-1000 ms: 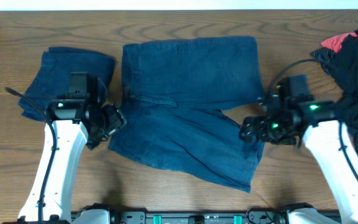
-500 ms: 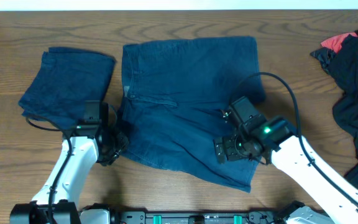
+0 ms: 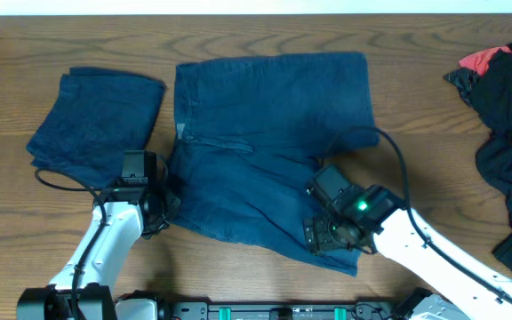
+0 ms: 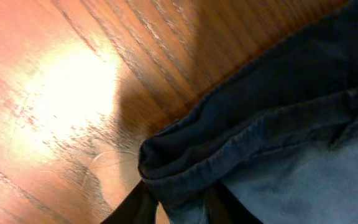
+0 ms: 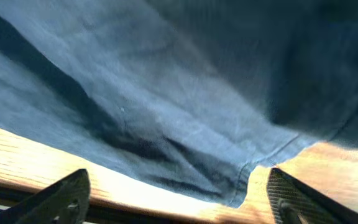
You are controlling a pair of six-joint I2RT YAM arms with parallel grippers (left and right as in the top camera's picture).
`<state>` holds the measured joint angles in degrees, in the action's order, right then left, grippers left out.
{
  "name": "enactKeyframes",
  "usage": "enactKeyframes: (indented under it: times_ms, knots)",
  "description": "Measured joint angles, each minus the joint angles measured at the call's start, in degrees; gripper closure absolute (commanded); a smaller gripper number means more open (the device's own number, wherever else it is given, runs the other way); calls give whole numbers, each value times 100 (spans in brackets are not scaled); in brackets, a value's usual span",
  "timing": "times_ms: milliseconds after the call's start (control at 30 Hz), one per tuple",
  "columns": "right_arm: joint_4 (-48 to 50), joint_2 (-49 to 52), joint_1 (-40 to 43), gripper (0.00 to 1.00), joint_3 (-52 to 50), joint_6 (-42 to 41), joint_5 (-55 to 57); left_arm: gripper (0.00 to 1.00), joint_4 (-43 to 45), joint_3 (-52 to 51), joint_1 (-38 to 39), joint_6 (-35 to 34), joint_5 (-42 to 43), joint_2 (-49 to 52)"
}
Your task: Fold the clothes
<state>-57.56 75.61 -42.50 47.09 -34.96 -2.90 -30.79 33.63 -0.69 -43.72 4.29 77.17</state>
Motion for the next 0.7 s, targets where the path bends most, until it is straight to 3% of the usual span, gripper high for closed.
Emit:
enactKeyframes:
  times_ms: [167,633,700]
  knots:
    - [0,0,-323,17,-358,-533,28,92,-57,-2,0,-4,-26,0]
    - [17,-2,-807,31,-863,-1801,-94,93,-79,-2,0,2,-26,0]
    - [223,-2,-807,28,-870,-2092,-382,93,-81,-2,0,2,-26,0]
